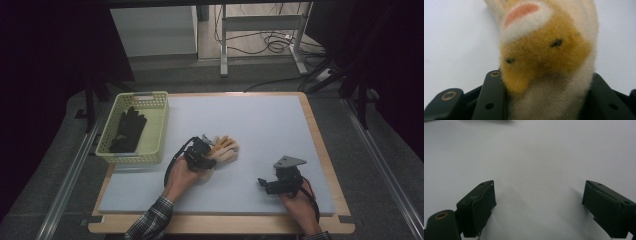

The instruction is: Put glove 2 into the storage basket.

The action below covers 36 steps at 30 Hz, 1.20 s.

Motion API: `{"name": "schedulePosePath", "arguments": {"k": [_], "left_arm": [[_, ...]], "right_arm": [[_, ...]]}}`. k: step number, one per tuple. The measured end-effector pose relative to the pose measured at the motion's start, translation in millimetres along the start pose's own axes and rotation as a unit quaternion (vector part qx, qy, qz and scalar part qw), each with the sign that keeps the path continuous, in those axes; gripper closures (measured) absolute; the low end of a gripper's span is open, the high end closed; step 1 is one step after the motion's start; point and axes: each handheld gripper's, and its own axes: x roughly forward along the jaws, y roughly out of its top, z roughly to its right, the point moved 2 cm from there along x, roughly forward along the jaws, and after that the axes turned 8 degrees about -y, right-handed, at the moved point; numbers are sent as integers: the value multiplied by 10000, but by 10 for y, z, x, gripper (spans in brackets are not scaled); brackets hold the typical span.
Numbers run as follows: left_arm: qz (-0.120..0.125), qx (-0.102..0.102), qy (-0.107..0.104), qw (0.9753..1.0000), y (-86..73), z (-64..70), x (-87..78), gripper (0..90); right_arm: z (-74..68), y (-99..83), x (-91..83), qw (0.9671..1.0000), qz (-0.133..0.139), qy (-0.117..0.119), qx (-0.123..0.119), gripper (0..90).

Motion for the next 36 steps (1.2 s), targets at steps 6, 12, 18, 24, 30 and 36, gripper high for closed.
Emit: {"name": "schedulePosePath", "arguments": {"k": [6, 12, 18, 24, 30, 36], "left_arm": [[225, -43, 126, 9997, 111, -40, -259, 574], [379, -218, 348, 9984, 221, -211, -584, 571], [524, -507, 576, 9957, 219, -491, -891, 570], [638, -855, 932, 9899, 138, -812, -1190, 568], [737, -1228, 1322, 9808, -28, -1151, -1487, 564], [791, -1586, 1635, 9705, -193, -1445, -1695, 560]], "right_arm": [[0, 0, -1, 10000, 0, 2, -2, 110], [1, -1, -1, 10000, 2, 1, -5, 110], [2, -1, 0, 10000, 9, 1, -13, 111], [1, -1, 2, 10000, 19, 1, -9, 110], [1, -1, 2, 10000, 20, 2, -8, 110], [2, -1, 2, 10000, 20, 0, -11, 111]]}}
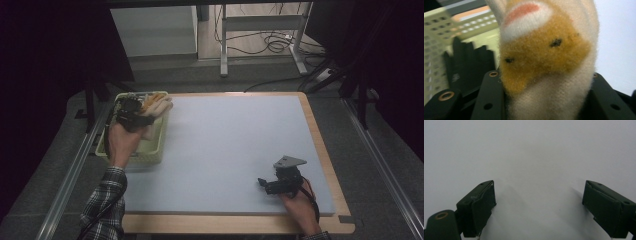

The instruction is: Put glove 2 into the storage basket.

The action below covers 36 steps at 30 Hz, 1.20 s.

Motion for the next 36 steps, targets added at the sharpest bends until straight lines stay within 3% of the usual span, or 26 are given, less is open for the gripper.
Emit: {"name": "schedulePosePath", "arguments": {"k": [7, 14, 22, 25, 28, 30, 31, 34, 36], "left_arm": [[-52, -395, 247, 9989, -61, -321, 95, 555], [-433, -607, 399, 9964, -104, -485, 431, 549], [-985, -537, 463, 9926, -77, -397, 799, 534], [-1229, -576, 404, 9899, -89, -349, 951, 520], [-1456, -594, 348, 9869, -129, -350, 1048, 460], [-1590, -645, 245, 9849, -141, -364, 1071, 300], [-1544, -615, 381, 9854, -136, -369, 1053, 244], [-1418, -646, 206, 9876, -116, -385, 964, 134], [-1299, -527, 249, 9898, -83, -375, 880, 93]], "right_arm": [[-1, 0, 0, 10000, -1, 1, 5, 110], [-1, 0, 0, 10000, 0, 2, 7, 110], [0, 0, 0, 10000, 5, 4, 10, 110], [-1, -1, 0, 10000, 6, 2, 8, 110], [-1, -1, 0, 10000, 7, 3, 9, 111], [0, -1, 0, 10000, 8, 3, 7, 111], [0, -1, 0, 10000, 9, 4, 8, 110], [-1, 0, 0, 10000, 5, 4, 10, 110], [-1, -1, 0, 10000, 5, 3, 8, 110]]}}
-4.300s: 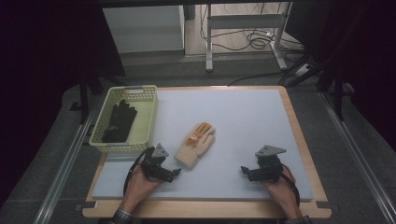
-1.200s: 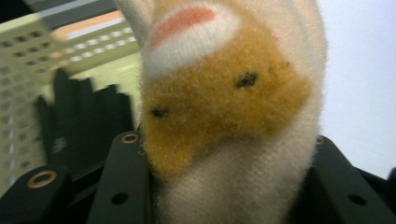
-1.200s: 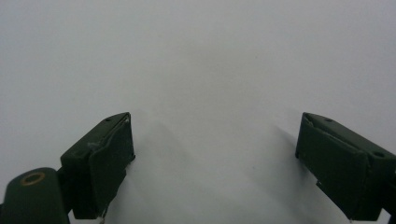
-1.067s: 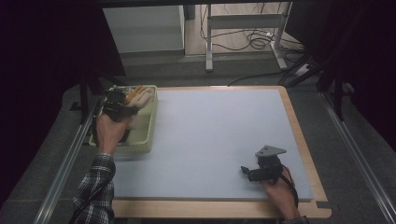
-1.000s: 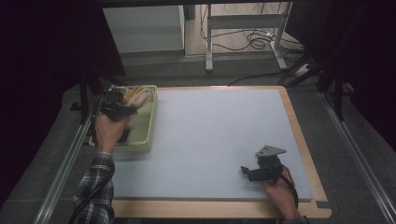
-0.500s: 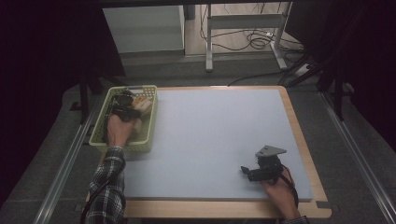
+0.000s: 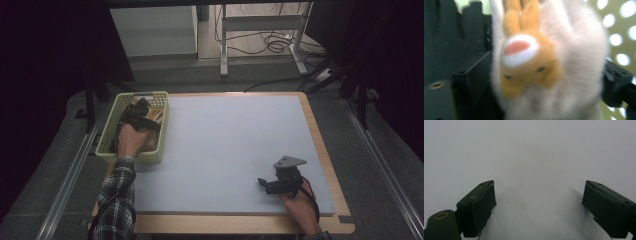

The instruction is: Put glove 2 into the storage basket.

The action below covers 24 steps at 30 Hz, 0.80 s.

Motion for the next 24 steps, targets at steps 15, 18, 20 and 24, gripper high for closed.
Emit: {"name": "schedulePosePath", "arguments": {"k": [15, 18, 20, 24], "left_arm": [[-50, 101, -384, 9992, -84, -40, -103, 461], [13, 52, -659, 9978, -83, -26, -81, 530], [-10, 106, -650, 9978, -80, 0, -81, 538], [119, 27, -598, 9981, -72, -20, -137, 456]], "right_arm": [[0, 0, 0, 10000, -1, -1, -2, 110], [0, 0, 0, 10000, -1, -1, 2, 110], [0, 0, 0, 10000, -1, 0, 2, 111], [1, 0, 0, 10000, 0, -5, -9, 110]]}}
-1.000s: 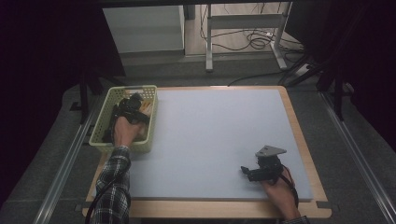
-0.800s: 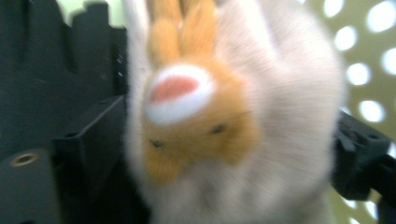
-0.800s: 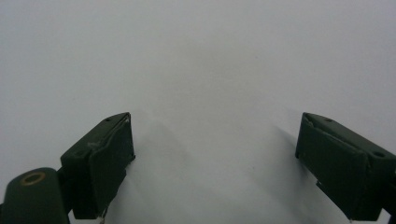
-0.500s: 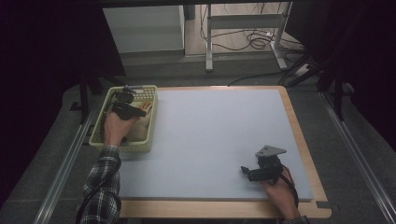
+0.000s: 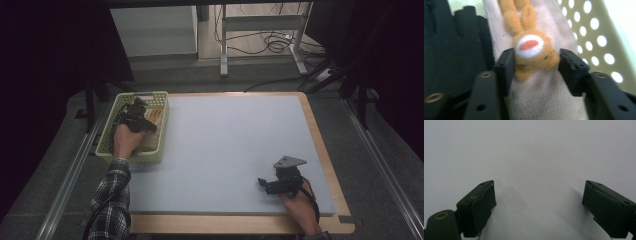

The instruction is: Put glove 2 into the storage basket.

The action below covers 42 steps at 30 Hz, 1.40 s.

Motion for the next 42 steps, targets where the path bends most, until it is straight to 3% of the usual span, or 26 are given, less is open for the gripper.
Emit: {"name": "schedulePosePath", "arguments": {"k": [2, 3, 5, 11, 14, 17, 25, 35, 42], "left_arm": [[205, -16, 42, 9998, 3, -16, -57, 358], [456, 0, 46, 9989, 5, -19, -105, 314], [627, 14, 82, 9980, 5, -17, -150, 194], [890, 206, -13, 9958, -36, 19, -260, 76], [1076, 307, -222, 9935, -66, 61, -319, 53], [1118, 526, -212, 9921, -93, 117, -369, 35], [1187, 821, -122, 9894, -136, 197, -456, 23], [1214, 1128, -149, 9861, -214, 305, -528, 18], [1296, 1252, -283, 9832, -267, 406, -571, 19]], "right_arm": [[-1, 0, 0, 10000, 0, 3, 7, 110], [-1, 0, 0, 10000, -1, 4, 9, 111], [-1, 0, 0, 10000, -2, 4, 8, 110], [-1, 2, 0, 10000, -3, 4, 5, 110], [-1, 2, 0, 10000, -3, 1, 2, 110], [0, 3, 0, 10000, -6, 5, 7, 110], [0, 3, 0, 10000, -5, 2, 6, 110], [0, 4, 0, 10000, -7, 1, 5, 110], [0, 4, 0, 10000, -8, 2, 5, 110]]}}
